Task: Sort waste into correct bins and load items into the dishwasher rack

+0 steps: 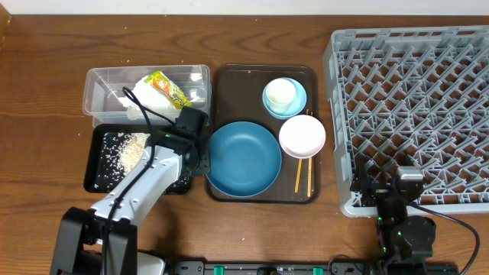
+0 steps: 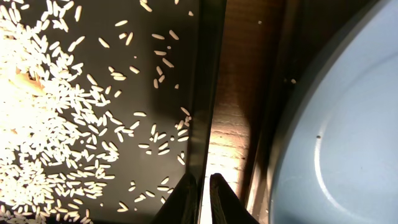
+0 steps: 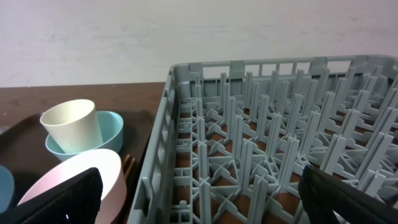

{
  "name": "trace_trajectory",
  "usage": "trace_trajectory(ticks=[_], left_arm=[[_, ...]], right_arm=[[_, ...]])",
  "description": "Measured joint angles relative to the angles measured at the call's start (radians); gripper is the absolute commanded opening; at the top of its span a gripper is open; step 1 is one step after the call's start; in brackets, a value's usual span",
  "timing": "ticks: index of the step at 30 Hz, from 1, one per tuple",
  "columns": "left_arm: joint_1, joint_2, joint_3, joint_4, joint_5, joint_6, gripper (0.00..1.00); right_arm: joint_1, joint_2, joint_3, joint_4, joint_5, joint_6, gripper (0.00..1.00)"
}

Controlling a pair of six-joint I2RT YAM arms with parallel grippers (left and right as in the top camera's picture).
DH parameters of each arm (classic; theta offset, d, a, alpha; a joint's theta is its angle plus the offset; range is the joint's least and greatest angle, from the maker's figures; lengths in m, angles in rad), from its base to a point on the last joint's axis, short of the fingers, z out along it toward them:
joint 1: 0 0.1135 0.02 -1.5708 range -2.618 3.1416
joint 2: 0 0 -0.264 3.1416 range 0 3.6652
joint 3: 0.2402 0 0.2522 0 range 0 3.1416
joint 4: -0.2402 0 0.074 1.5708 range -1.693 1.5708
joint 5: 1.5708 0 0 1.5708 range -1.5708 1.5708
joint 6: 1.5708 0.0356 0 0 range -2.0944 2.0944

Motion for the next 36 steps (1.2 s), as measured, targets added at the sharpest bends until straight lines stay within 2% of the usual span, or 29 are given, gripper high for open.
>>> trace_trajectory(ticks=[24, 25, 27, 29, 36], left_arm=[[0.000, 0.000, 0.000, -0.018, 0.057, 0.008, 0.12], [0.000, 0.000, 0.000, -0.018, 0.058, 0.008, 0.13], [0.000, 0.000, 0.000, -0.018, 0.060, 0.014, 0.23], [0.000, 0.000, 0.000, -0.018, 0.061, 0.019, 0.29], [0.000, -0.001, 0.021, -0.065, 0.027, 0.035, 0.33]], right_arm=[[0.000, 0.000, 0.000, 0.000, 0.000, 0.000, 0.99], [0.000, 0.000, 0.000, 0.000, 0.000, 0.000, 0.99], [0.000, 0.000, 0.000, 0.000, 0.000, 0.000, 0.99], [0.000, 0.000, 0.000, 0.000, 0.000, 0.000, 0.99], [0.000, 0.000, 0.000, 0.000, 0.000, 0.000, 0.99]])
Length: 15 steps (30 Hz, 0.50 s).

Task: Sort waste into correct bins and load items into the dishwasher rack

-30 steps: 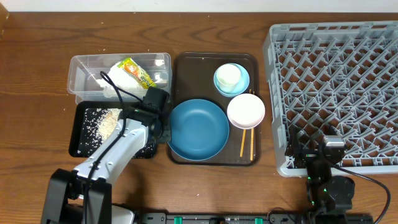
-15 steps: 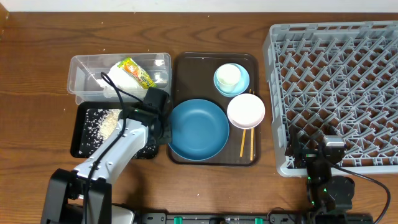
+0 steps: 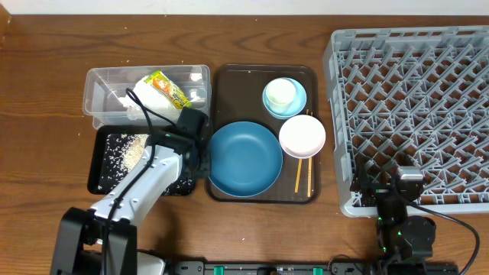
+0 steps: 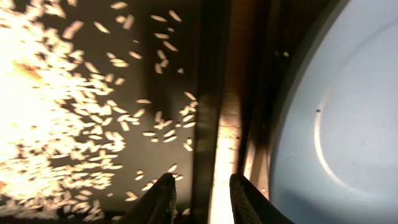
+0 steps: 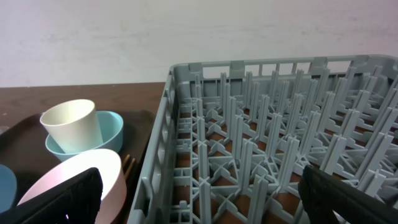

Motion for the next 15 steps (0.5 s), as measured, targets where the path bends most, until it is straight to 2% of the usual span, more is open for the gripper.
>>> trace_trajectory(ticks=[10, 15], left_arm=[[0.000, -0.144, 0.124, -0.052, -0.038, -0.029, 0.33], [0.000, -0.212, 0.124, -0.051, 0.055, -0.079, 0.34]], right_arm=[[0.000, 0.000, 0.000, 0.000, 0.000, 0.000, 0.99], [0.000, 0.000, 0.000, 0.000, 0.000, 0.000, 0.99]])
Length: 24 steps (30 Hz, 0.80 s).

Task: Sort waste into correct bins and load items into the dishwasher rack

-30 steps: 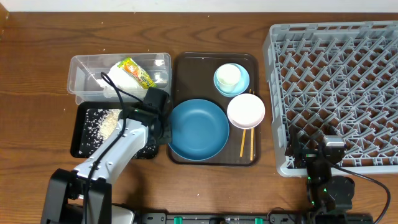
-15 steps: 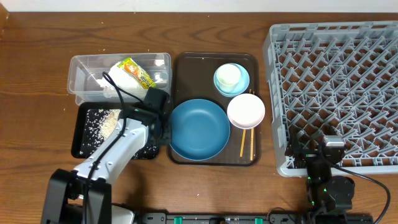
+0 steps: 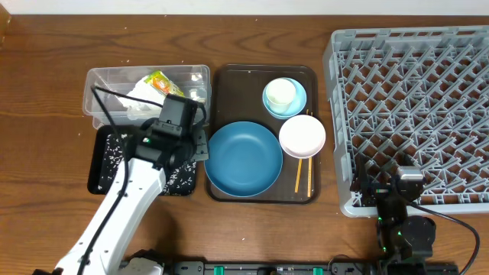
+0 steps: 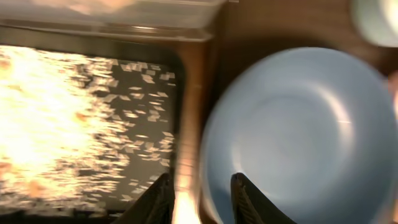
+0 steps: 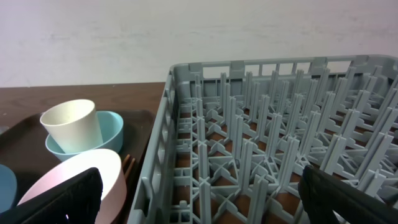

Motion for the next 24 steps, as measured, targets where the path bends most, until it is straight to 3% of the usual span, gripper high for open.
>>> trace_trajectory(ticks=[9, 19, 24], left_arm=[[0.000, -0.003, 0.000, -0.058, 0.235, -0.056, 0.33], [0.000, -0.002, 0.000, -0.144, 0.276, -0.075, 0.34], [0.000, -0.002, 0.000, -0.154, 0.280, -0.075, 0.42]], right_arm=[[0.000, 0.000, 0.000, 0.000, 0.000, 0.000, 0.99], [0.000, 0.000, 0.000, 0.000, 0.000, 0.000, 0.99], [0.000, 0.000, 0.000, 0.000, 0.000, 0.000, 0.99]])
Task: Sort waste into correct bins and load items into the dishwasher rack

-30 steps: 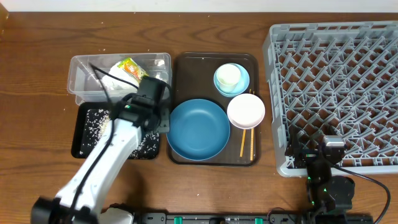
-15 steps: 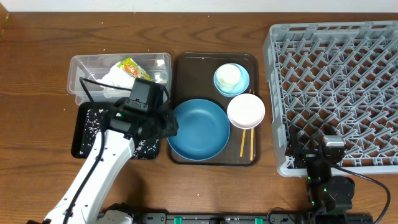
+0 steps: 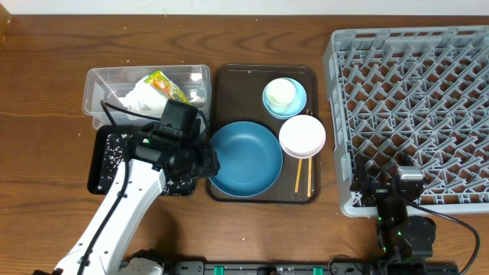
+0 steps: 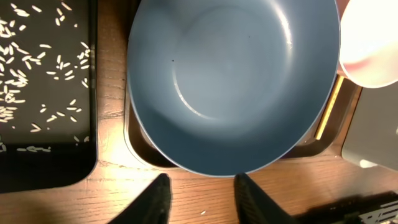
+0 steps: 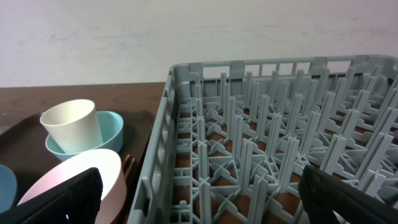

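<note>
A large blue plate lies on the brown tray, with a pink bowl, a cream cup in a teal bowl, and chopsticks. My left gripper hovers open at the plate's front-left edge. In the left wrist view its fingertips stand over bare wood just in front of the plate rim, holding nothing. My right gripper rests open by the grey dishwasher rack, near its front-left corner.
A clear bin with a yellow wrapper and crumpled white waste sits at the back left. A black bin holding scattered rice lies in front of it, right beside the tray.
My left gripper has moved from above the gap between the black bin and the plate to the plate's front-left edge. It is still open. The right arm is unchanged.
My left gripper was low at the black bin's right wall with its fingers close together. Then the fingers stood apart there. After that it was higher, over the bin and plate, and now it is at the plate's front rim. The right arm stayed still.
</note>
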{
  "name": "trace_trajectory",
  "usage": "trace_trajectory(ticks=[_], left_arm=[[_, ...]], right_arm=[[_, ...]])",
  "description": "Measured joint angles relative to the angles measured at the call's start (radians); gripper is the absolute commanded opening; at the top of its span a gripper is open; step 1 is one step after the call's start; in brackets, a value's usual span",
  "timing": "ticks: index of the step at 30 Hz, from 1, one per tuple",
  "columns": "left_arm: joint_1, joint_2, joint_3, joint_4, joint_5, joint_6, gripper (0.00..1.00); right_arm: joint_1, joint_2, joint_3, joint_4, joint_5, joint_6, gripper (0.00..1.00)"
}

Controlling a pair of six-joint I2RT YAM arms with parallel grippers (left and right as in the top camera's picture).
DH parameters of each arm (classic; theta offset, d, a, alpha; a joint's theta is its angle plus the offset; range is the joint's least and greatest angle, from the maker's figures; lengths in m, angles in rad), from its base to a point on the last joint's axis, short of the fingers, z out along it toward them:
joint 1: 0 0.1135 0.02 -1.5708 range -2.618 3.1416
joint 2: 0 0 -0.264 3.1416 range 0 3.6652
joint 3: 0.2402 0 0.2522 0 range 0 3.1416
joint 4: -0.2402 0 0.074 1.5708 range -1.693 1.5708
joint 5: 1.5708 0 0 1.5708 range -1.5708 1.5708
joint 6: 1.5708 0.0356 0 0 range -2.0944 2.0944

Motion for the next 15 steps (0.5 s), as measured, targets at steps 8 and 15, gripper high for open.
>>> trace_trajectory(ticks=[8, 15], left_arm=[[0.000, 0.000, 0.000, 0.002, -0.021, -0.004, 0.36], [0.000, 0.002, -0.006, 0.159, -0.001, -0.052, 0.35]], right_arm=[[0.000, 0.000, 0.000, 0.000, 0.000, 0.000, 0.99], [0.000, 0.000, 0.000, 0.000, 0.000, 0.000, 0.99]])
